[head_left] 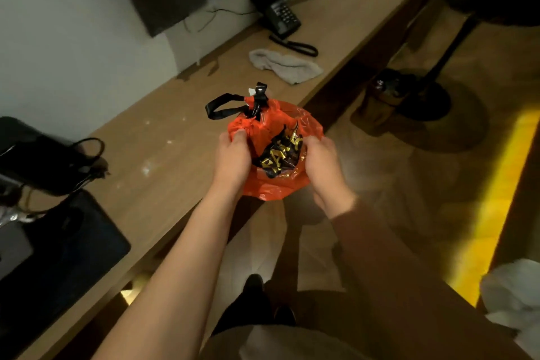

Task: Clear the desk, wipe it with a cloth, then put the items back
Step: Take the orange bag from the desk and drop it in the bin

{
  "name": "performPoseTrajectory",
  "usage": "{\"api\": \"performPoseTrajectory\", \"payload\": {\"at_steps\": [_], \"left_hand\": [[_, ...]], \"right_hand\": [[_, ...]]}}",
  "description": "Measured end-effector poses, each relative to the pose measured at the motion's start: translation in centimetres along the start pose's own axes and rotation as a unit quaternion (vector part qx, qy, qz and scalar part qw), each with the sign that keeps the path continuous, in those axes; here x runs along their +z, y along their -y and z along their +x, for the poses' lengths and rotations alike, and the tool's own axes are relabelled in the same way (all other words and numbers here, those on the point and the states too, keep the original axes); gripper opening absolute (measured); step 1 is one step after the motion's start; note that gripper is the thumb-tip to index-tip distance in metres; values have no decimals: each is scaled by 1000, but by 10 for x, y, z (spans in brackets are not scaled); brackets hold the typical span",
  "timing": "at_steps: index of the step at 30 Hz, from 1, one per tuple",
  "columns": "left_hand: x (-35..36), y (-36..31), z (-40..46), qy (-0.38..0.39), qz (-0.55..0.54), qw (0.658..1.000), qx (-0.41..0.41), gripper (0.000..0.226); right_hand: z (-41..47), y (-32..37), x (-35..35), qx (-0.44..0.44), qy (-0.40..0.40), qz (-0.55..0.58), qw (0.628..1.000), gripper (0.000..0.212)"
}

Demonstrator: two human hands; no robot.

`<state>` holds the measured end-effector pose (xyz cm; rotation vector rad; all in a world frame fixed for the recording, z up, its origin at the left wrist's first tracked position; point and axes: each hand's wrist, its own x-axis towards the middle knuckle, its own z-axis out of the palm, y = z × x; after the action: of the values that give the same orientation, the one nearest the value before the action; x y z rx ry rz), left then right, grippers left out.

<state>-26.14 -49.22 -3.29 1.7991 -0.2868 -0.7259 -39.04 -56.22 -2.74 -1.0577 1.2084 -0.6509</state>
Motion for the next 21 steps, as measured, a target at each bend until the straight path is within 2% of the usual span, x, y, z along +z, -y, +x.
{"api": "performPoseTrajectory", "payload": {"at_steps": [3,7,9,12,15,18,21], "left_hand": [[60,-12,18,44,21,999,3,13],[138,-29,55,101,46,994,6,14],[177,-41,78,124,48,991,13,23],[240,-63,115,174,41,984,3,36],[299,-91,143,198,41,979,-1,14],[362,-120,164,229,52,972,-4,13],[422,-141,180,275,63,959,-2,38]], "right_hand": [[39,9,-42,4,-28,27,999,30],[109,26,-87,13,-69,0,998,33],[145,41,-105,17,-92,-9,996,28],[196,71,-132,51,-119,36,991,21],[238,101,-161,39,-141,35,989,14],[277,127,-195,37,-160,56,985,26],[317,146,-234,62,-190,74,977,49]]}}
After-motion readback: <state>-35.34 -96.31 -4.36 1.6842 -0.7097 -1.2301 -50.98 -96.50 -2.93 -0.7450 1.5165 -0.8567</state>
